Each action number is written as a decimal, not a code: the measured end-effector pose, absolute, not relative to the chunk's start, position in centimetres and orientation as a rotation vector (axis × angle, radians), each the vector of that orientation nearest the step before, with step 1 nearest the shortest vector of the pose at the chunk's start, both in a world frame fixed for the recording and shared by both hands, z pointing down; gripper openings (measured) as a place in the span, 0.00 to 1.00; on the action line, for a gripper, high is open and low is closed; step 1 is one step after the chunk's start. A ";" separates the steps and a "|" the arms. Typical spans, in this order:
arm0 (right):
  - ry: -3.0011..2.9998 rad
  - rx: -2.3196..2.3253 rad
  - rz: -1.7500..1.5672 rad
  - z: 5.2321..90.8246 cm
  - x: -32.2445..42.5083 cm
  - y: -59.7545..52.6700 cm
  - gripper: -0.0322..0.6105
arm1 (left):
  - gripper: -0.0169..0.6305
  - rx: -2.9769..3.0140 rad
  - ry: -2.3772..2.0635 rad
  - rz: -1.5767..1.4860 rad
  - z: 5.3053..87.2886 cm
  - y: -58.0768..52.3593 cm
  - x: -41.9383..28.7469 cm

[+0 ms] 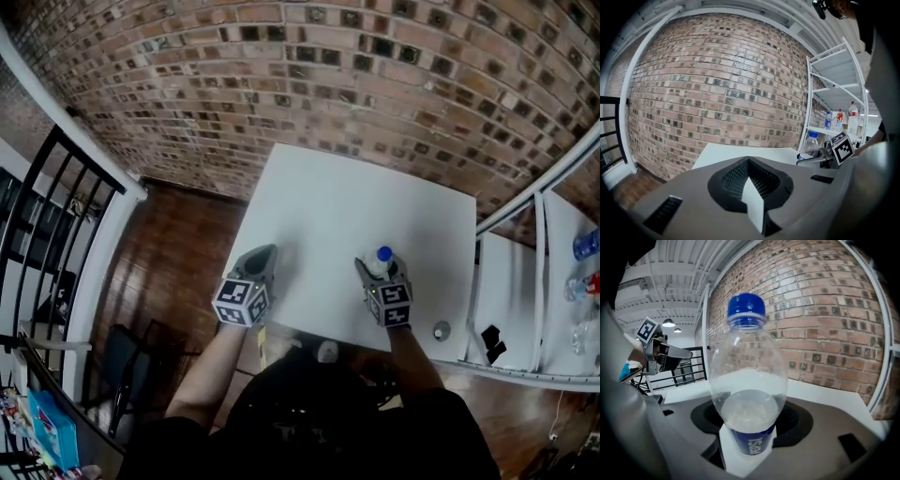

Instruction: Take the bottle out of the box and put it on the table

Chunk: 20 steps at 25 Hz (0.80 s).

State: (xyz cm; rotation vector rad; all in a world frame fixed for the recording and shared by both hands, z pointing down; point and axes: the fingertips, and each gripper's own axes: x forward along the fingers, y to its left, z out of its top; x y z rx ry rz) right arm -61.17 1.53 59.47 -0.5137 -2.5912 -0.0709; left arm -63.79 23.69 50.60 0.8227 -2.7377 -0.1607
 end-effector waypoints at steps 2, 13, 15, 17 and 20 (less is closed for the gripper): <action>-2.610 -0.509 -0.073 59.7 -61.5 1.6 0.49 | 0.01 0.814 -2.729 -0.158 51.1 23.8 -63.8; -2.627 -0.521 0.009 60.2 -61.7 2.2 0.56 | 0.01 0.809 -2.680 -0.176 53.3 24.5 -63.4; -2.629 -0.503 0.027 60.1 -61.8 2.1 0.67 | 0.01 0.818 -2.680 -0.176 53.2 24.5 -63.5; -2.628 -0.474 0.039 60.1 -61.5 1.8 0.68 | 0.01 0.824 -2.685 -0.177 53.0 24.7 -63.6; -2.637 -0.437 0.049 60.0 -60.7 1.4 0.68 | 0.01 0.836 -2.694 -0.190 52.6 25.1 -63.7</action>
